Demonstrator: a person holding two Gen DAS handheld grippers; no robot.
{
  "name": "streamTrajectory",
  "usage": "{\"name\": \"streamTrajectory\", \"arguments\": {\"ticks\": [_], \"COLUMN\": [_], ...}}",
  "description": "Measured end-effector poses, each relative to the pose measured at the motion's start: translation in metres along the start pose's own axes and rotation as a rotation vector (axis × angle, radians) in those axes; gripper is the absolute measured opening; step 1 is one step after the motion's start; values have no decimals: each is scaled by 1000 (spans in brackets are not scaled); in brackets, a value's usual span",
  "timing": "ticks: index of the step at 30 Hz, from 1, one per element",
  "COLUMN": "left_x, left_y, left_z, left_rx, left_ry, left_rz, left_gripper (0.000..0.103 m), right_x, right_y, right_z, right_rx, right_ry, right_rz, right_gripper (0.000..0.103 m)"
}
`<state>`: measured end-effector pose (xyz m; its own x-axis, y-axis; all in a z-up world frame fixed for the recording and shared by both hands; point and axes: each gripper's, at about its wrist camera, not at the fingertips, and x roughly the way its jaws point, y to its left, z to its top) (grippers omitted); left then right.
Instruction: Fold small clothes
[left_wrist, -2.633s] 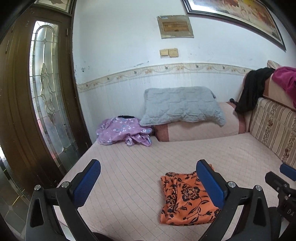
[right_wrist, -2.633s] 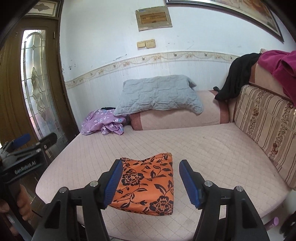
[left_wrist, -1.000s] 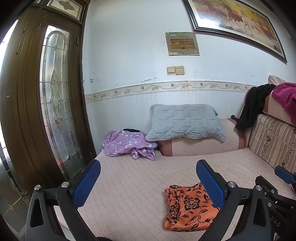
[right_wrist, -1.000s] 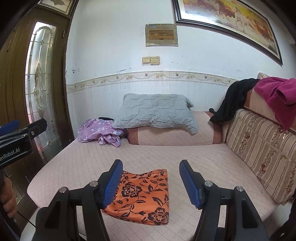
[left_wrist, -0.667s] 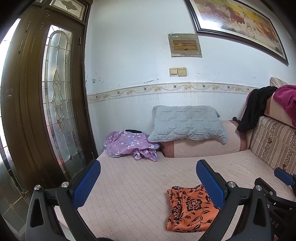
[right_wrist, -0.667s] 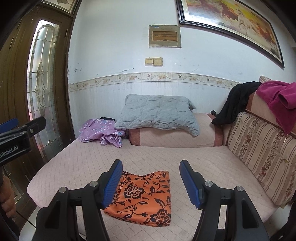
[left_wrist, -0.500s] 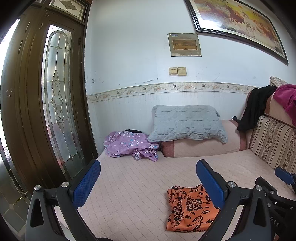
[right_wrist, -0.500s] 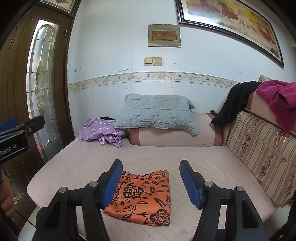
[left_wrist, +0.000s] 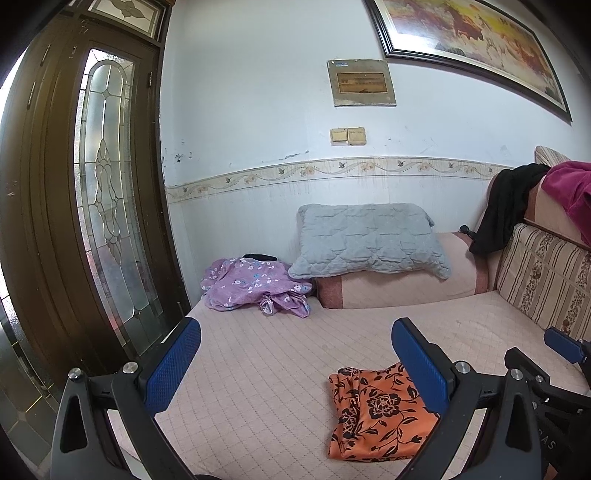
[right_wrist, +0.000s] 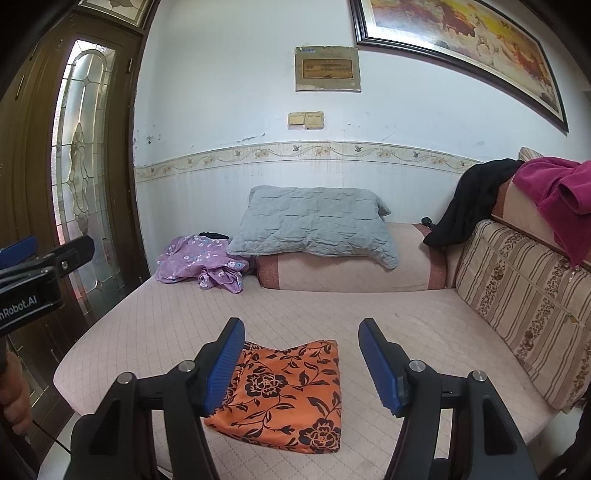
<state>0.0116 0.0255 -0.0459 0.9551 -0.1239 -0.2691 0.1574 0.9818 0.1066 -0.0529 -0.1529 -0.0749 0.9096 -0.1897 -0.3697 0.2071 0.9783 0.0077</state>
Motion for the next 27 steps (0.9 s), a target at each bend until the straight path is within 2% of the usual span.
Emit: {"name": "streamTrajectory", "arguments": {"ticks": [27], "left_x": [21], "left_y": [12], "left_z": [-5], "left_rx": [-26], "left_ry": [31], "left_rz": [3], "left_gripper": [103], "right_x": [26], "right_y": [14], "right_z": [-3], "right_rx": [-18], "right_ry": [35], "right_rz": [-1], "right_gripper": [68]}}
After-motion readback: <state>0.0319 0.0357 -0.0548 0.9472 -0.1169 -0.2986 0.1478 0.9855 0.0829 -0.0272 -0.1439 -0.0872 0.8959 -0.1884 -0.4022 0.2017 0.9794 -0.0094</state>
